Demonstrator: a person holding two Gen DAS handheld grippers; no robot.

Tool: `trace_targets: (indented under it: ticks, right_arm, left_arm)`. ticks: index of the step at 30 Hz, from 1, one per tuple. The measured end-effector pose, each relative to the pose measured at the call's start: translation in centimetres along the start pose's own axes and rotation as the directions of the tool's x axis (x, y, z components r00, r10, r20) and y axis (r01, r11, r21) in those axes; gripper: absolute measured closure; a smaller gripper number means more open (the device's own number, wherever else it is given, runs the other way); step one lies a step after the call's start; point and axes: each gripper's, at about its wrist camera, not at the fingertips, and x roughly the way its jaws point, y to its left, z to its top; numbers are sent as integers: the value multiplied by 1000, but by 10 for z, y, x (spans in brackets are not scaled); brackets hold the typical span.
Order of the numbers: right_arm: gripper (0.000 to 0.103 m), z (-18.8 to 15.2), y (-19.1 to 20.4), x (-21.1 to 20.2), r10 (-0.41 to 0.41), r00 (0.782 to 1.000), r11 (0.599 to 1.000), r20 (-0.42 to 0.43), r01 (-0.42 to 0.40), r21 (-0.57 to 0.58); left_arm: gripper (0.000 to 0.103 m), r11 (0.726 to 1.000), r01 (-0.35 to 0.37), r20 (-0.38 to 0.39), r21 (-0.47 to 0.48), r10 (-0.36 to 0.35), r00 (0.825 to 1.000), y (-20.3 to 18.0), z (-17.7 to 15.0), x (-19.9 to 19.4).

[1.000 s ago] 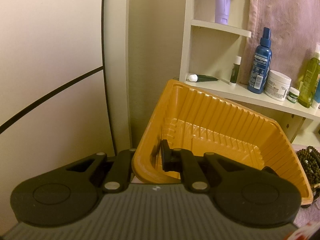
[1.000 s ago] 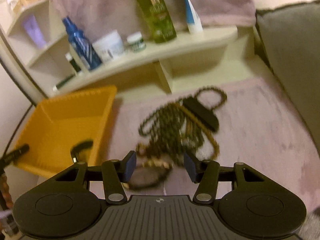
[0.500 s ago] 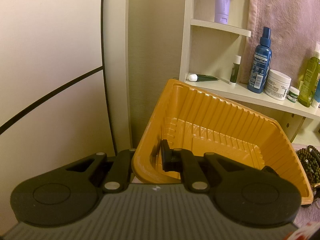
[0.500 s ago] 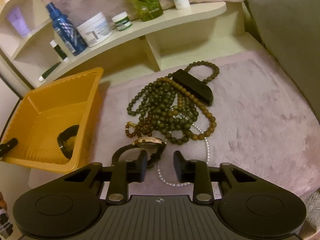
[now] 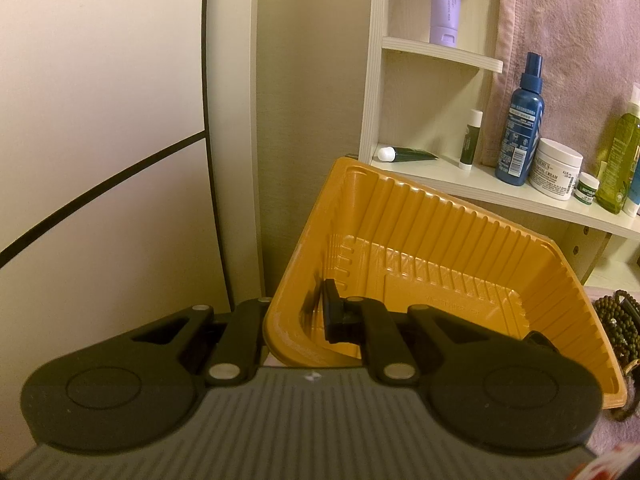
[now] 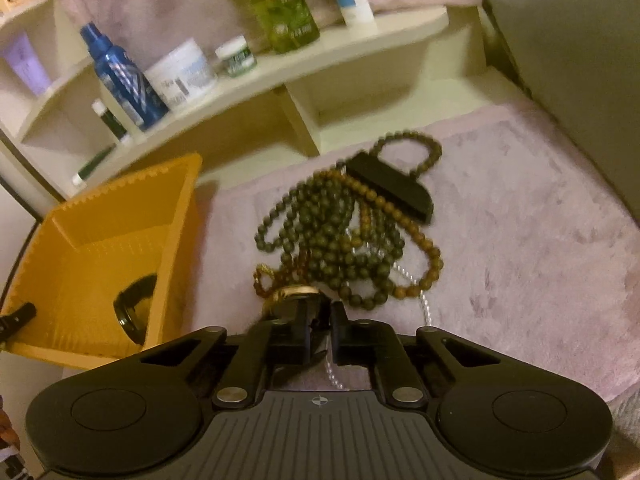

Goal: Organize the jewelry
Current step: 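Grasp the gold-faced watch with the right tool and lift it over the tray, then open the right tool to drop the watch into the tray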

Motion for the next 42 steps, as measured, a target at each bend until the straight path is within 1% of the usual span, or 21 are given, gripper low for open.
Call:
trace_targets:
  ticks: [10, 14, 19, 24, 30, 33, 35, 40, 42]
  right_arm:
    - [95, 13, 5, -17, 58, 995, 998, 85, -60, 24]
    - [95, 21, 15, -23, 103, 988, 994, 116, -106, 19]
    - [95, 32, 41, -18, 190, 973, 982, 131, -191, -7]
    - [95, 34, 81, 0, 288, 952, 957, 105, -284, -54]
    - [95, 20, 126, 30, 368, 930, 925, 21, -364, -108]
    - [95, 10, 142, 45, 374, 927, 917, -20, -373, -144]
    - [95, 4, 149, 54, 363, 931, 917, -40, -364, -165]
    - [95, -5, 154, 69, 338, 939, 912, -63, -343, -225]
    - [95, -5, 155, 70, 333, 941, 908, -53, -336, -252]
  left_arm:
    - [93, 1000, -1, 0, 0, 1, 1000, 0, 0, 0]
    - [93, 1000, -1, 2, 1, 1, 1000, -1, 0, 0]
    - [93, 1000, -1, 4, 2, 1, 1000, -2, -1, -1]
    - [93, 1000, -1, 3, 2, 1, 1000, -2, -1, -2]
    - [93, 1000, 0, 3, 2, 0, 1000, -2, 0, -3]
    - [93, 1000, -1, 3, 2, 1, 1000, -2, 0, -3]
    - [93, 1000, -1, 3, 2, 1, 1000, -2, 0, -3]
    - [93, 1000, -1, 0, 1, 1, 1000, -1, 0, -3]
    - [93, 1000, -1, -9, -5, 1, 1000, -1, 1, -1]
